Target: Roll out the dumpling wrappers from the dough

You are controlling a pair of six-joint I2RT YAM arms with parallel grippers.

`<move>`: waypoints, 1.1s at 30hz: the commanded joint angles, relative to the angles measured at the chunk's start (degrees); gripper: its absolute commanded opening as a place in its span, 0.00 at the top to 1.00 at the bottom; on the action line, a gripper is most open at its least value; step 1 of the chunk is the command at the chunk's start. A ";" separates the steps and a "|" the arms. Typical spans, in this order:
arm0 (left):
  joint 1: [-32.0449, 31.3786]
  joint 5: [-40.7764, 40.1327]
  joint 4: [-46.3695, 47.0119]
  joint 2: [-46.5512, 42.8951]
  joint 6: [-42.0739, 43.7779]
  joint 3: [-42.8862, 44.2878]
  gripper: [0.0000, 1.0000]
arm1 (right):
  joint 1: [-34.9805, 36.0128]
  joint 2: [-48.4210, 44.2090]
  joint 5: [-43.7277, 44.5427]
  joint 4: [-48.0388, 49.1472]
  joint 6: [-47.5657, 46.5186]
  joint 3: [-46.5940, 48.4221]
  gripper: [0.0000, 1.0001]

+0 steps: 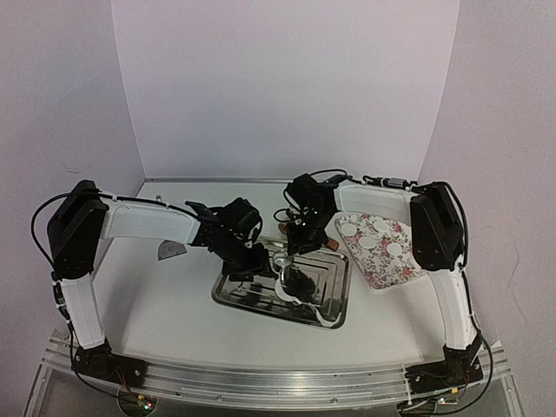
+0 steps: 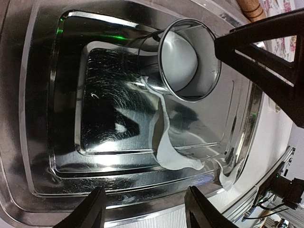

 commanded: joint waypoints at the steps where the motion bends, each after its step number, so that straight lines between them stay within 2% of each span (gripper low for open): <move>1: 0.15 0.42 -1.91 1.45 1.92 3.74 0.43 | 0.22 3.17 1.54 -3.53 -2.30 4.99 0.69; 3: 0.14 0.52 -2.14 1.73 2.16 3.94 0.43 | 0.43 4.02 2.07 -4.09 -2.88 5.67 0.70; 7: 0.14 0.98 -2.55 3.27 2.73 4.52 0.44 | 0.70 5.11 2.27 -4.77 -3.52 6.42 0.80; 11: 0.05 -0.07 -3.63 5.62 4.66 6.55 0.46 | 1.54 4.96 4.67 -5.91 -4.26 6.94 0.94; 15: 0.05 0.52 -1.66 6.82 5.71 6.73 0.45 | 2.44 4.16 7.71 -7.06 -4.48 6.51 1.00; 25: -1.86 3.06 0.87 12.29 10.66 12.16 0.45 | 2.85 3.03 11.53 -7.81 -2.36 3.46 1.00; 33: -2.50 -1.62 -3.73 16.03 11.71 15.56 0.56 | 2.93 3.16 11.62 -8.16 -1.91 3.13 1.00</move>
